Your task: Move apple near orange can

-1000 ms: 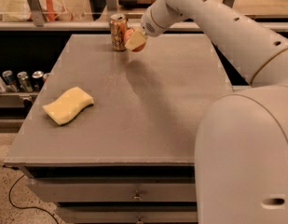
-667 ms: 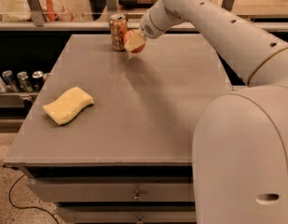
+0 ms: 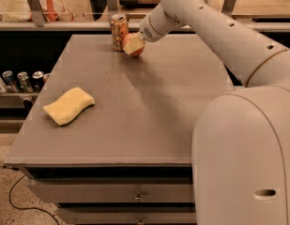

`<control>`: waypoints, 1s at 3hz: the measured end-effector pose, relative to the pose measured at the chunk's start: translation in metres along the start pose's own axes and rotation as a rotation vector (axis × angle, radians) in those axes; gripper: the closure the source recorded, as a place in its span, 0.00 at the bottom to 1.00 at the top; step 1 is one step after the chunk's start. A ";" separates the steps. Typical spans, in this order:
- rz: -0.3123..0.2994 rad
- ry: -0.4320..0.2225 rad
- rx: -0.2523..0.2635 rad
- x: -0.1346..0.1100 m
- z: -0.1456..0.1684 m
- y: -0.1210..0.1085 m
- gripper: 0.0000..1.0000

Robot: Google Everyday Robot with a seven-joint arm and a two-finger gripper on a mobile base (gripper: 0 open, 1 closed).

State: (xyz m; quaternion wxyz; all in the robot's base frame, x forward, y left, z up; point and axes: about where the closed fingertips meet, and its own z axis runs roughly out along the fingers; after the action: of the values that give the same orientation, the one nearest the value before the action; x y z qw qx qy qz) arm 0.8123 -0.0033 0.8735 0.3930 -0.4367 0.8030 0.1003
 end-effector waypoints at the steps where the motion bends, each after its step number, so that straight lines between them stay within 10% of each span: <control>1: 0.008 -0.005 -0.018 0.002 0.005 0.003 0.13; 3: 0.016 -0.021 -0.037 0.005 0.004 0.005 0.00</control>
Offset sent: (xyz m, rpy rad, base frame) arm -0.0034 0.0028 -0.0069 0.0490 0.0226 0.0240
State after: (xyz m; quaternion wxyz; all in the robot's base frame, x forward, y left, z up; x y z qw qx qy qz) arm 0.8084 -0.0014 0.8666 0.3922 -0.4365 0.8003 0.1229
